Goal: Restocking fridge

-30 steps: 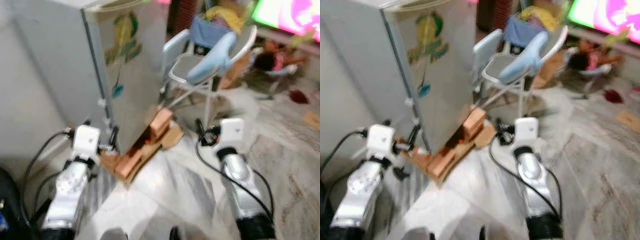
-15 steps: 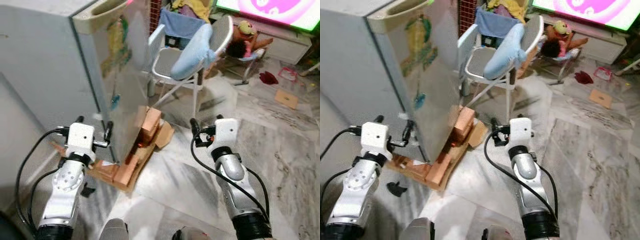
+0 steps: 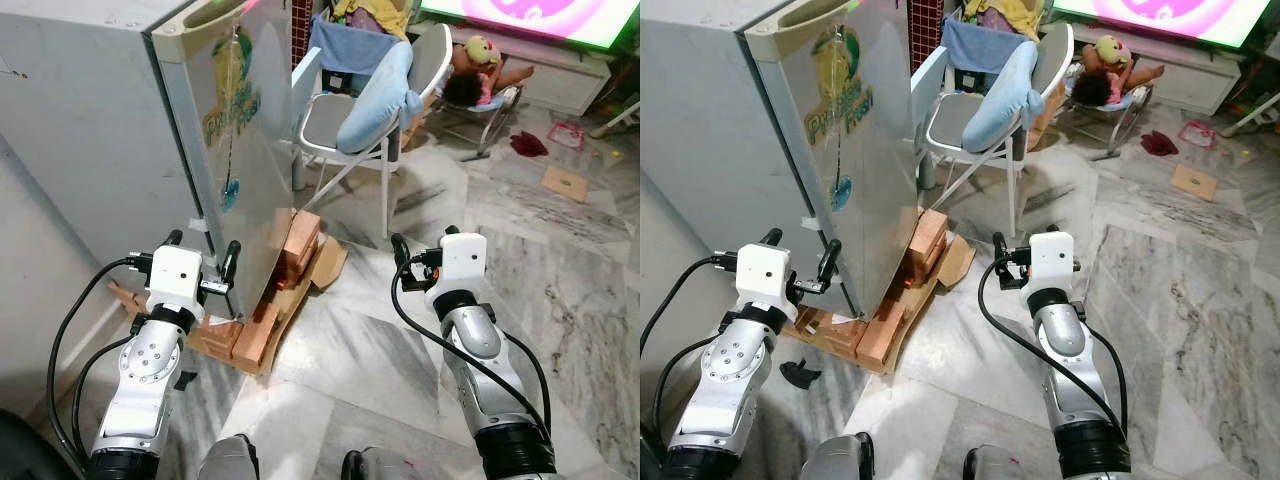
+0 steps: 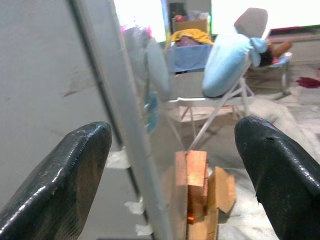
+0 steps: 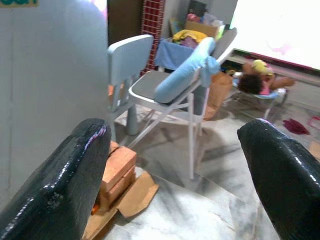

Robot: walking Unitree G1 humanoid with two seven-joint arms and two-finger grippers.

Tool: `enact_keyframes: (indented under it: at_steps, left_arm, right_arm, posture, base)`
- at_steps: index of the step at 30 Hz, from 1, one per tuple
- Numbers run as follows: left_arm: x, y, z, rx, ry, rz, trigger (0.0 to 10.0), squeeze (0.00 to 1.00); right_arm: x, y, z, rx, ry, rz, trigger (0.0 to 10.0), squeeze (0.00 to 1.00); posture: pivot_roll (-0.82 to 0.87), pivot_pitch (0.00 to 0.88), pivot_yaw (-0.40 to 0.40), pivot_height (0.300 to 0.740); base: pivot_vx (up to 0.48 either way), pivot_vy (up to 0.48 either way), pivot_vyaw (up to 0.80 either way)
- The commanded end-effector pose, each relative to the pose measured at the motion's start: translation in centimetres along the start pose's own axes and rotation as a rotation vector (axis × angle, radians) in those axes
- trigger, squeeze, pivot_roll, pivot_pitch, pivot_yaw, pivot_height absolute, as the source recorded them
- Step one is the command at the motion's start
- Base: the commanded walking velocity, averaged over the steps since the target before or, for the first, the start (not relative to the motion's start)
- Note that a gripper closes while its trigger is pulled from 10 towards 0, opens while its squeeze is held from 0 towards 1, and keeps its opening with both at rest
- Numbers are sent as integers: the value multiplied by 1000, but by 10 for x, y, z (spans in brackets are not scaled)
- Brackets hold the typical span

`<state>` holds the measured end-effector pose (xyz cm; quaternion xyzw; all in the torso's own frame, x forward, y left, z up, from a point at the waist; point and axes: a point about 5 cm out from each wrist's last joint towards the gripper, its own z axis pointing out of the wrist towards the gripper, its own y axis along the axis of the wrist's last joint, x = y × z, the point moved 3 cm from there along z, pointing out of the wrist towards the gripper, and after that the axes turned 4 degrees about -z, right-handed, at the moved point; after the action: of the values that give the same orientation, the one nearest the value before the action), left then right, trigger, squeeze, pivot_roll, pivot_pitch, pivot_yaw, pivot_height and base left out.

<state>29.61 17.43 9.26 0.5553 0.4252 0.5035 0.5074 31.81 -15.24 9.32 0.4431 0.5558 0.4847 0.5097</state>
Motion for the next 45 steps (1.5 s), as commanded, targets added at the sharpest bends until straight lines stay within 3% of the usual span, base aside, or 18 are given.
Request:
enact_keyframes:
  at_steps: [1,12,26,33,36,38,45]
  left_arm:
    - [-3,4,3,-11,-21,0,10000,0]
    - [-5,4,3,-17,-26,4,10000,0]
    - [5,5,4,-21,55,-21,10000,0]
    - [12,2,1,-4,97,-7,10000,0]
    - [14,-2,1,17,111,-34,10000,0]
    - [17,-9,4,63,136,-145,10000,0]
    - [9,3,16,28,42,-138,10000,0]
  right_arm:
    - [-5,0,0,1,-19,-6,10000,0]
    - [-5,-1,0,2,-21,-11,10000,0]
    - [-5,-1,1,0,-16,-14,10000,0]
    - [-5,-1,2,1,-14,-19,10000,0]
    - [-6,-2,2,2,-13,-19,10000,0]
    - [-4,-1,1,2,-11,15,10000,0]
    - [5,-4,-7,24,4,16,10000,0]
  posture:
    - [40,70,-62,740]
    - [41,71,-64,740]
    - [40,69,-67,740]
    - [44,62,-67,740]
    - [45,60,-67,740]
    - [39,58,-70,740]
    - [14,68,-56,740]
  base:
    - [292,382,-681]
    - [281,373,-673]
    - [39,354,0]
    - [0,0,0]
    - [0,0,0]
    - [0,0,0]
    - [0,0,0]
